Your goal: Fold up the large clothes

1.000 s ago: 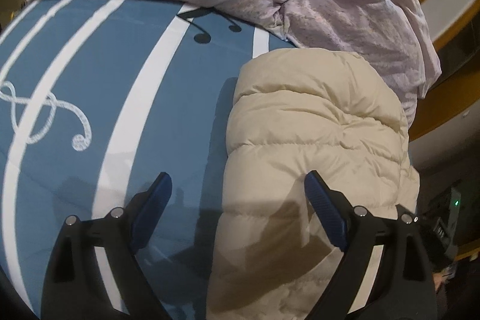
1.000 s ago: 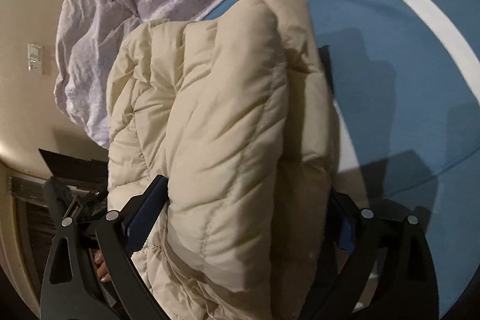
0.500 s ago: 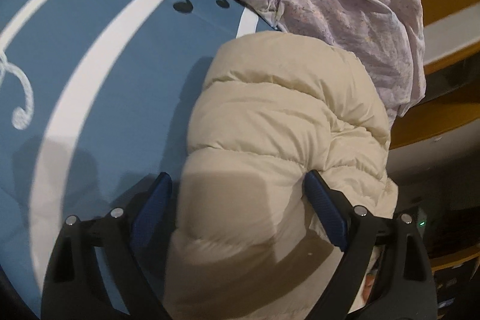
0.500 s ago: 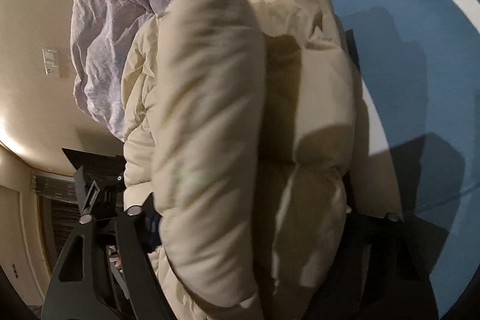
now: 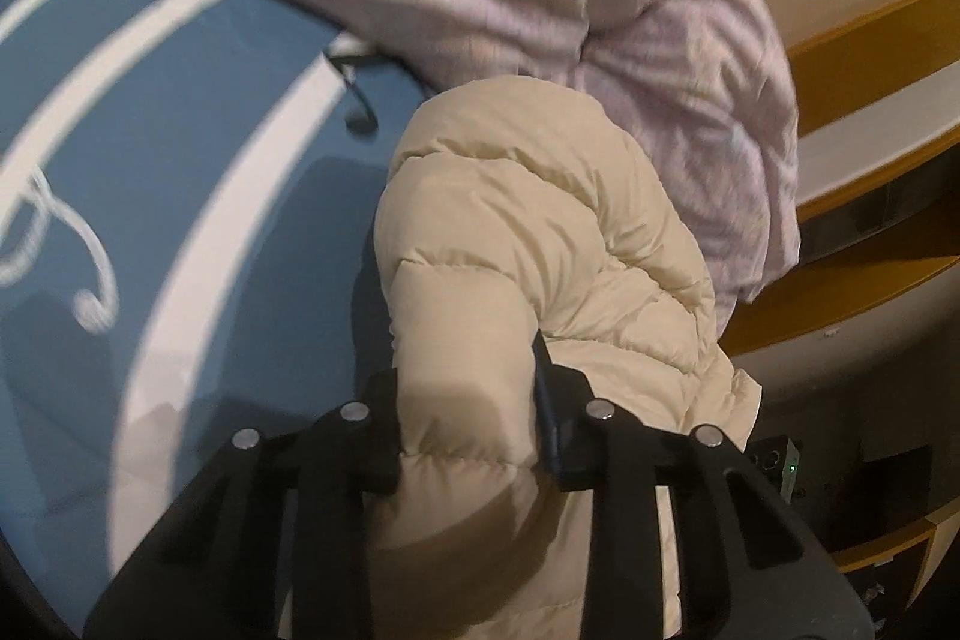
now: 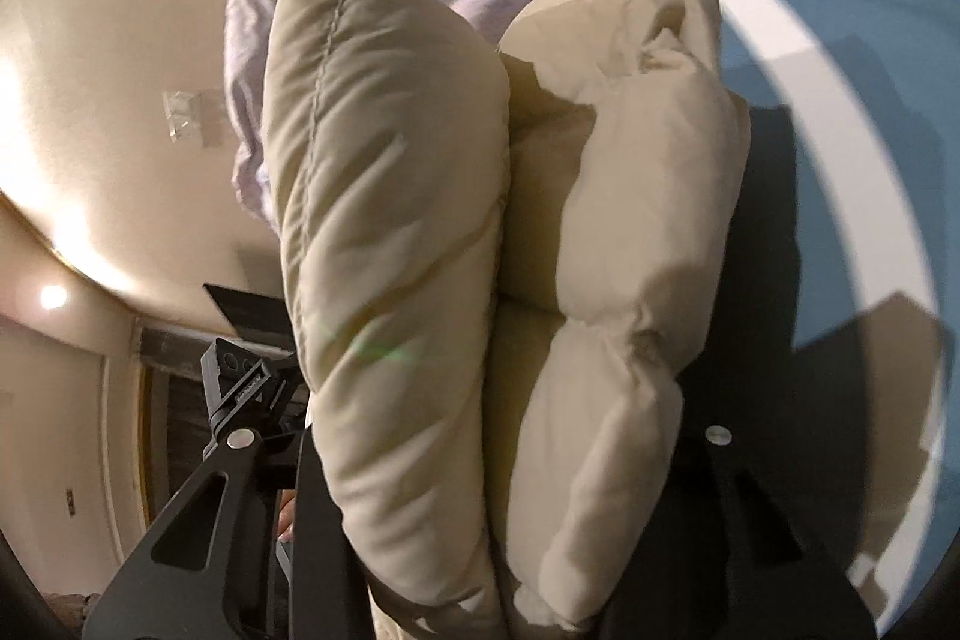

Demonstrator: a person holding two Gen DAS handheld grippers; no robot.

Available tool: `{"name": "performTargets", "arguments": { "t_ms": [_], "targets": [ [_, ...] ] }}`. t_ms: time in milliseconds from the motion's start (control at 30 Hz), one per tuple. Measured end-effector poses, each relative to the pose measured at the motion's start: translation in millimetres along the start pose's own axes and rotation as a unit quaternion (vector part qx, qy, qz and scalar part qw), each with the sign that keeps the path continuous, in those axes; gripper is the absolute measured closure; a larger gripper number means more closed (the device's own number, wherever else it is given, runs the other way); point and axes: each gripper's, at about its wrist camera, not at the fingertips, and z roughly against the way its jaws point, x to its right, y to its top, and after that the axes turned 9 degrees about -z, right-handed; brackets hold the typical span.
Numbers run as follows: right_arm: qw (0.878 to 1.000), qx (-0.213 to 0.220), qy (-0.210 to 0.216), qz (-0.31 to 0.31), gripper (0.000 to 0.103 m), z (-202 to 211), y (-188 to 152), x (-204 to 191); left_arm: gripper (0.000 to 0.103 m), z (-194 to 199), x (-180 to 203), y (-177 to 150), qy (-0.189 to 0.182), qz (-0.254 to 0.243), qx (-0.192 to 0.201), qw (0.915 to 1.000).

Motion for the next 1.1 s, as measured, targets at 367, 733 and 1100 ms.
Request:
{"name": "performTargets", "arguments": {
  "t_ms": [367,733,1100],
  "targets": [
    [0.998,-0.029,-0.02,0.047,0.066,-62.4,26.6,-38.6,0.071,31.5,-27.8,27.6,0.061,-0.01,0.048,0.9969],
    [0.995,-0.026,-0.075,0.058,0.064,-97.2,33.3,-41.8,0.071,16.7,-41.7,30.1,0.124,-0.044,0.038,0.9907],
    [0.981,0.035,-0.171,0.082,0.033,-76.5,20.0,-63.2,0.052,19.5,-30.9,29.6,0.187,-0.089,0.043,0.9774]
  ]
}}
